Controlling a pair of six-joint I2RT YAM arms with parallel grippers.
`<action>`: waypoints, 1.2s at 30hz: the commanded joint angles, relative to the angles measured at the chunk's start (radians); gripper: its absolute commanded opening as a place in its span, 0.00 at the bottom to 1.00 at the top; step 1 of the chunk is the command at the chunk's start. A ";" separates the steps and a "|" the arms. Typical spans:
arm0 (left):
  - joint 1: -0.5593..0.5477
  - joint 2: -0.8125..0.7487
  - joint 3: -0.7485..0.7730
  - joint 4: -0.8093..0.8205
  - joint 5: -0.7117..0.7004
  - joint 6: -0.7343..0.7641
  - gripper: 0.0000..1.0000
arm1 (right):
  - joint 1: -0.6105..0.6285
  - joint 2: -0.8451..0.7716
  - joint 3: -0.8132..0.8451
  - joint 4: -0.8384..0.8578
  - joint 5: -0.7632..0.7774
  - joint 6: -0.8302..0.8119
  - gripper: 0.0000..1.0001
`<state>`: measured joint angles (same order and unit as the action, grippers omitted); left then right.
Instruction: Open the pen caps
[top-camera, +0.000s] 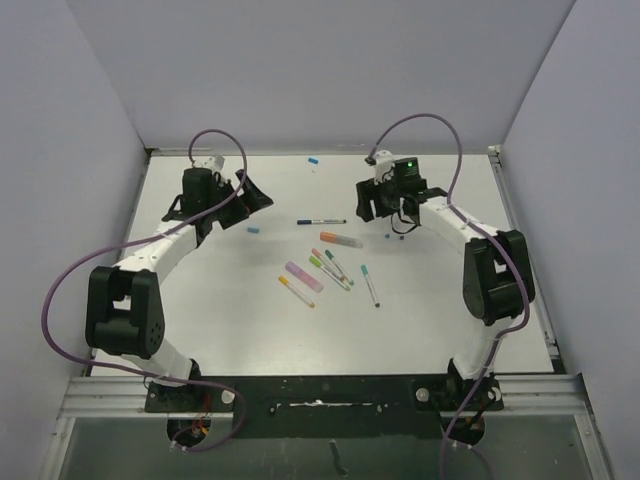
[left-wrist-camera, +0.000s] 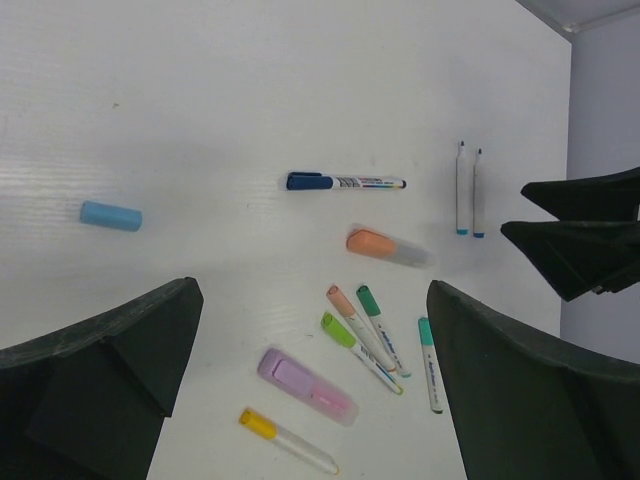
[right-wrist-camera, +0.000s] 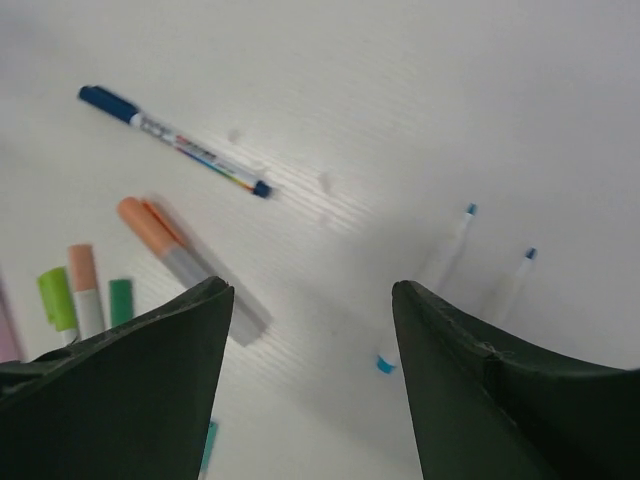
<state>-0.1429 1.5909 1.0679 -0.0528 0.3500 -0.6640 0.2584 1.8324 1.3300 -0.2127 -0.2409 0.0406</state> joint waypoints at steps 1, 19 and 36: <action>0.005 -0.029 0.028 0.062 0.036 0.012 0.98 | 0.101 0.030 0.058 -0.048 -0.113 -0.148 0.67; 0.005 -0.037 -0.023 0.110 0.079 -0.017 0.98 | 0.245 0.180 0.140 -0.121 0.001 -0.236 0.66; 0.004 -0.028 -0.040 0.127 0.092 -0.025 0.98 | 0.268 0.241 0.148 -0.148 0.069 -0.264 0.57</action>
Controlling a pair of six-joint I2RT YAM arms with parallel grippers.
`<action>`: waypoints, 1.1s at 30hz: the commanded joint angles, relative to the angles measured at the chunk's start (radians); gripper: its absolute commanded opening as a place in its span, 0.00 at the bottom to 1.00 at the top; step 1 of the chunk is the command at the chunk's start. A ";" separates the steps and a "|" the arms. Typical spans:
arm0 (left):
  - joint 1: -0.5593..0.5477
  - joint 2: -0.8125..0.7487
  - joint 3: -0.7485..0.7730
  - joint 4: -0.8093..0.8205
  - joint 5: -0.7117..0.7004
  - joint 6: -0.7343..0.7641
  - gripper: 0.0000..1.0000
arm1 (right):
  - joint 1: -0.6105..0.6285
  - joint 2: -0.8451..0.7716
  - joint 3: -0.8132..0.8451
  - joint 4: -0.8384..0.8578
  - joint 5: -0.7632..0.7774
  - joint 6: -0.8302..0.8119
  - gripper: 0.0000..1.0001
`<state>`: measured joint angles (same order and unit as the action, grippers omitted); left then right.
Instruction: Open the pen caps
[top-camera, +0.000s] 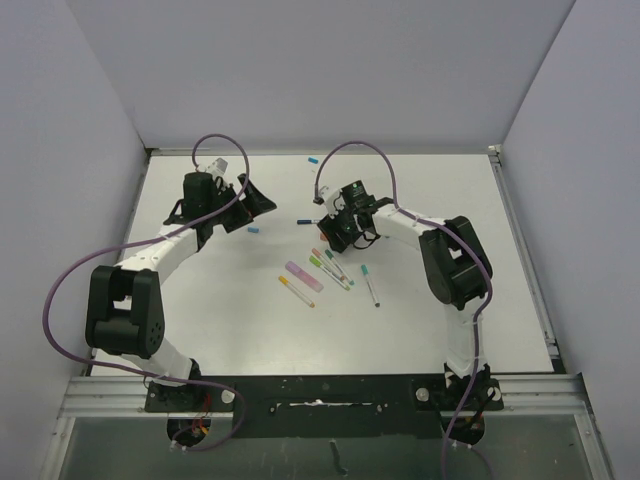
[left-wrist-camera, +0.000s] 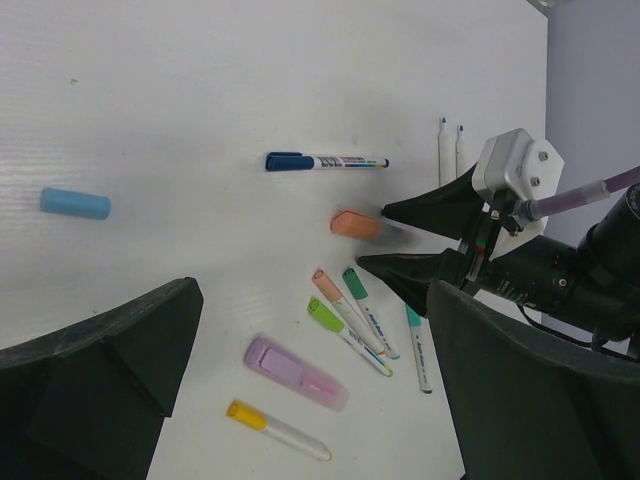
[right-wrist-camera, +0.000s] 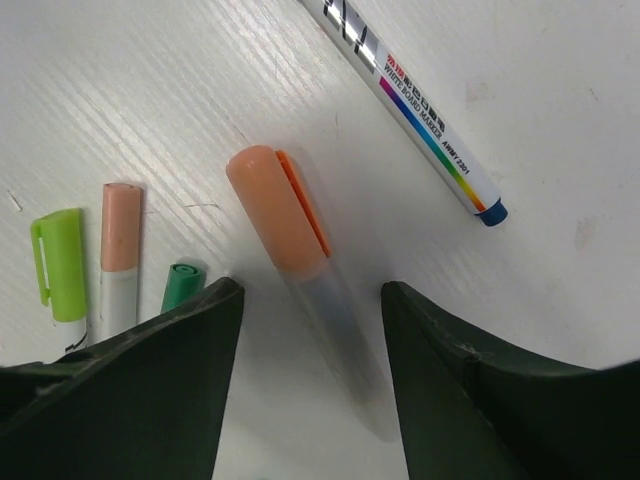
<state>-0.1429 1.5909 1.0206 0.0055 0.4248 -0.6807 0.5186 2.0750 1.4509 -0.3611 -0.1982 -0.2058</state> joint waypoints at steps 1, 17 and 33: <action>0.003 -0.028 0.007 0.068 0.018 -0.008 0.98 | 0.007 -0.001 0.025 -0.001 0.028 -0.018 0.54; -0.034 -0.010 -0.003 0.124 0.030 -0.025 0.97 | 0.008 -0.095 -0.058 0.025 -0.055 -0.062 0.01; -0.156 0.051 -0.037 0.357 0.015 -0.160 0.97 | 0.015 -0.304 -0.169 0.263 -0.296 0.238 0.00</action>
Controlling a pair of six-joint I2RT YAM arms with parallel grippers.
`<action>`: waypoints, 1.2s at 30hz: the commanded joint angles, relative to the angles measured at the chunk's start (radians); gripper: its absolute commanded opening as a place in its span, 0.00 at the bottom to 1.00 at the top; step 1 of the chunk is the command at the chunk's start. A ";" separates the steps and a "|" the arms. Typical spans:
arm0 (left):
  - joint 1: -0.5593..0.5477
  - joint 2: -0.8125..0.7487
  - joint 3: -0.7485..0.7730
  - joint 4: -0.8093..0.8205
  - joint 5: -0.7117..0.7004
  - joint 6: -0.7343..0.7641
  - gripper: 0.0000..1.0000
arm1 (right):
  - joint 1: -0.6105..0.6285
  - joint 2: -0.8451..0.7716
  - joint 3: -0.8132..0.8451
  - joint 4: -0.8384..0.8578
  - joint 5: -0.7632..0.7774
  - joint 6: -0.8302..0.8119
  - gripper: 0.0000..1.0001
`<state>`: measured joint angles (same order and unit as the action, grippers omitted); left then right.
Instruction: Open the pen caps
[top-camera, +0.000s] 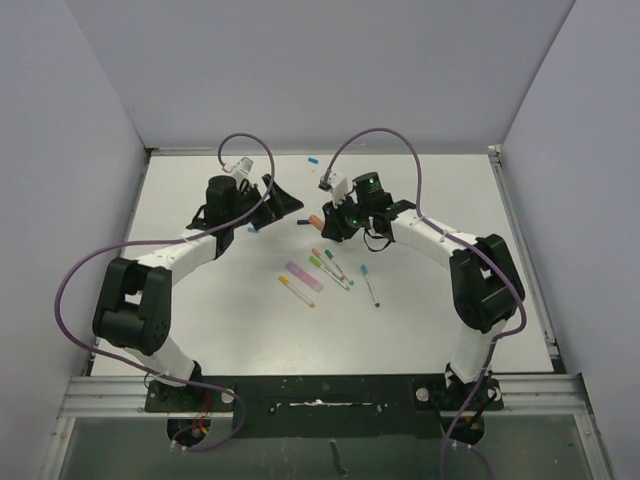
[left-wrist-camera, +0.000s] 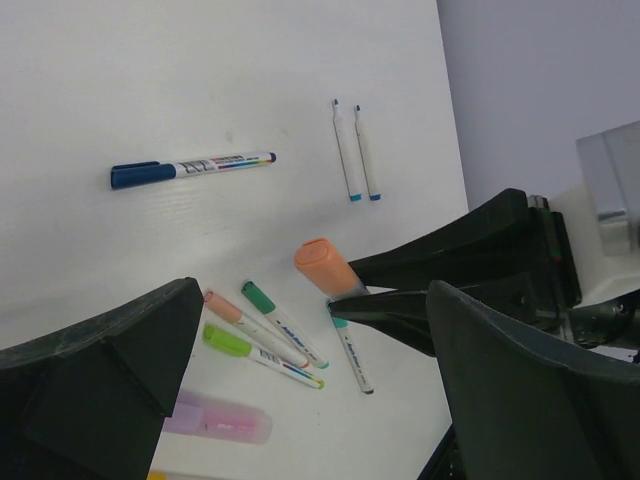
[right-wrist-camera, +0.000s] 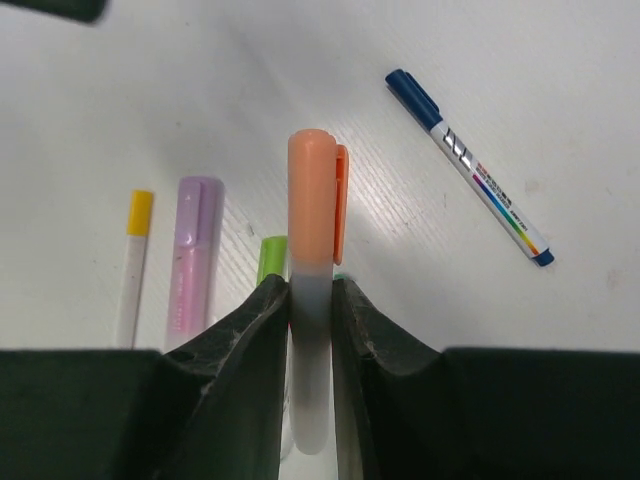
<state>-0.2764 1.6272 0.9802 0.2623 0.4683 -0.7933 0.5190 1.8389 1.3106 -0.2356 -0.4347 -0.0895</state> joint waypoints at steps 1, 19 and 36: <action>-0.032 0.013 0.005 0.085 -0.054 -0.057 0.97 | 0.024 -0.078 -0.039 0.154 -0.039 0.133 0.00; -0.124 0.047 0.054 0.038 -0.107 -0.112 0.91 | 0.068 -0.162 -0.137 0.339 0.027 0.244 0.00; -0.141 0.068 0.049 0.085 -0.100 -0.142 0.66 | 0.092 -0.140 -0.132 0.369 0.062 0.254 0.00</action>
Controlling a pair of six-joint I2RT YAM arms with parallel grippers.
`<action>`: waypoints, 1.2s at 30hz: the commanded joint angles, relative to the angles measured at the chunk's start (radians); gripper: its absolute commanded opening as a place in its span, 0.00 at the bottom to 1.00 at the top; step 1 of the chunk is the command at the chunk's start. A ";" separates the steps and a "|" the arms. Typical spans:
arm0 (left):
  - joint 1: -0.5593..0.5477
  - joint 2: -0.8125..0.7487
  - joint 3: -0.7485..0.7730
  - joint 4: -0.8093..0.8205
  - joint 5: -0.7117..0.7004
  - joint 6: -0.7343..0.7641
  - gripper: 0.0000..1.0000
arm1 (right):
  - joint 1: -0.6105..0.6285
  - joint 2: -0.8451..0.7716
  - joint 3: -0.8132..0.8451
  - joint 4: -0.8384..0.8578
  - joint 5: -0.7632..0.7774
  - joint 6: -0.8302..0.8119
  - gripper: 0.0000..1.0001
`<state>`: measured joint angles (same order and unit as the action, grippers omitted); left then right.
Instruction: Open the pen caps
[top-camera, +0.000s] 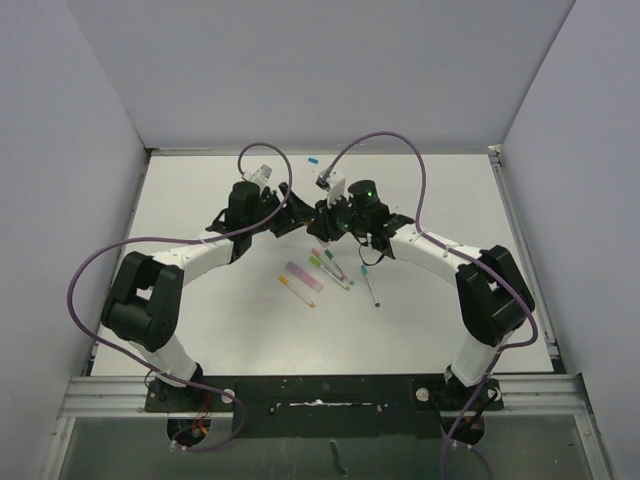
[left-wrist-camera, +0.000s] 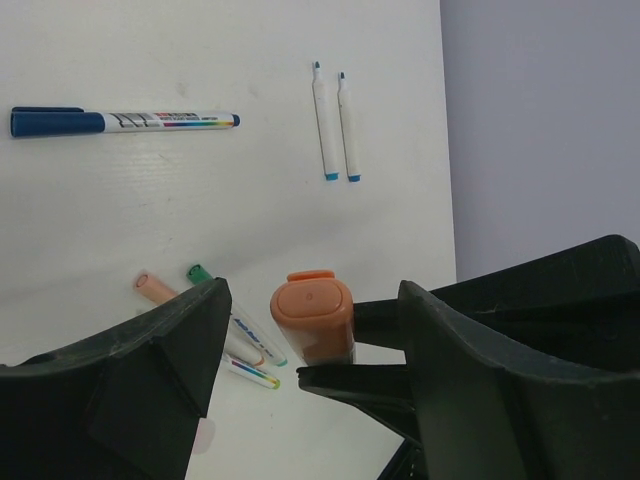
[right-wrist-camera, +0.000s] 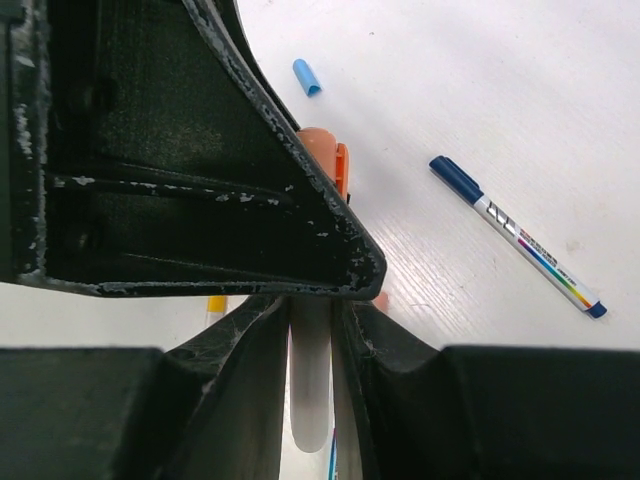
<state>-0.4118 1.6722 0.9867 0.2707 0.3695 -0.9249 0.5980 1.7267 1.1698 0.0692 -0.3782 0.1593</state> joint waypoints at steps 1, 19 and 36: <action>-0.005 0.024 0.043 0.079 0.001 -0.012 0.64 | 0.013 -0.025 0.010 0.063 0.005 0.004 0.00; -0.007 0.033 0.031 0.131 0.043 -0.025 0.00 | 0.019 0.011 0.044 0.014 0.001 -0.004 0.27; -0.022 0.043 0.055 0.111 0.067 -0.004 0.00 | 0.020 0.028 0.071 -0.006 -0.009 -0.013 0.31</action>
<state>-0.4271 1.7004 0.9894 0.3408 0.4240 -0.9493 0.6094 1.7679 1.1912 0.0345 -0.3740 0.1585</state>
